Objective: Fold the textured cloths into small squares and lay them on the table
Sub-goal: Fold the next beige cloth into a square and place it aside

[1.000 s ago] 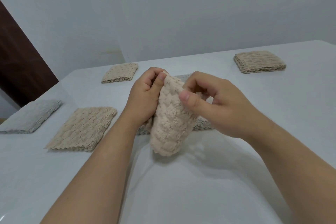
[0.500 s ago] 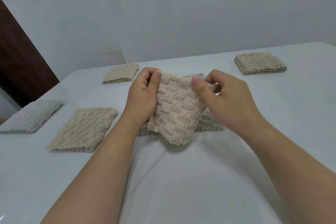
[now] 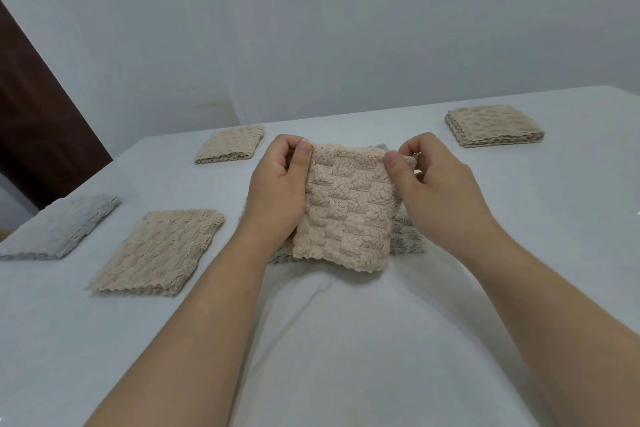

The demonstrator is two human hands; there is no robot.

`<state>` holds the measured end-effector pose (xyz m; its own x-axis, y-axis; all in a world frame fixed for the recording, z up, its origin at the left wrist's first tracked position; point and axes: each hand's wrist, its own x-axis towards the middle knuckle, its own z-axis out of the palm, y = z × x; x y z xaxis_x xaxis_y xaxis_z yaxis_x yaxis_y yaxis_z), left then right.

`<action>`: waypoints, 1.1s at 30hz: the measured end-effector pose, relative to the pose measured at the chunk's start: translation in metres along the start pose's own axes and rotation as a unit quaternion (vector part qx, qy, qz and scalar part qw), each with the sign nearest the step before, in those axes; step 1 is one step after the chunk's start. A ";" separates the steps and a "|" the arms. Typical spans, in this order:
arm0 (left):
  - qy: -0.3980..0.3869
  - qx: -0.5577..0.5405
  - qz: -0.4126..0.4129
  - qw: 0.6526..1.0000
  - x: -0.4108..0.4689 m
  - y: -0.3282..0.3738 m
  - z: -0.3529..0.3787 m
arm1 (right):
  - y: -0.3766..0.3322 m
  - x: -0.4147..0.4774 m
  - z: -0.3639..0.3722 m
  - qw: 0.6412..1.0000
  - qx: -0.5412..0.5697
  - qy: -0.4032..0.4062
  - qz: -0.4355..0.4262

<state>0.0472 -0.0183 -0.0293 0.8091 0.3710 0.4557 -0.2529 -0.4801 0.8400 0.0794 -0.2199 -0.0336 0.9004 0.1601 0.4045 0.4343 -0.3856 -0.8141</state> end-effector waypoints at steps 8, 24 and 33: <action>0.021 0.010 -0.026 0.999 0.002 -0.001 -0.003 | -0.005 -0.002 -0.001 0.998 -0.004 -0.064 -0.017; 0.108 0.113 0.044 0.987 -0.008 0.007 0.004 | -0.015 -0.010 -0.002 0.991 0.081 -0.085 -0.058; 0.042 0.058 0.019 0.997 -0.004 0.010 0.000 | -0.011 -0.005 -0.004 0.983 0.149 -0.109 -0.020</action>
<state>0.0411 -0.0251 -0.0226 0.7519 0.4142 0.5130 -0.2147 -0.5818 0.7845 0.0700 -0.2197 -0.0248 0.8521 0.3733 0.3667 0.4291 -0.0974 -0.8980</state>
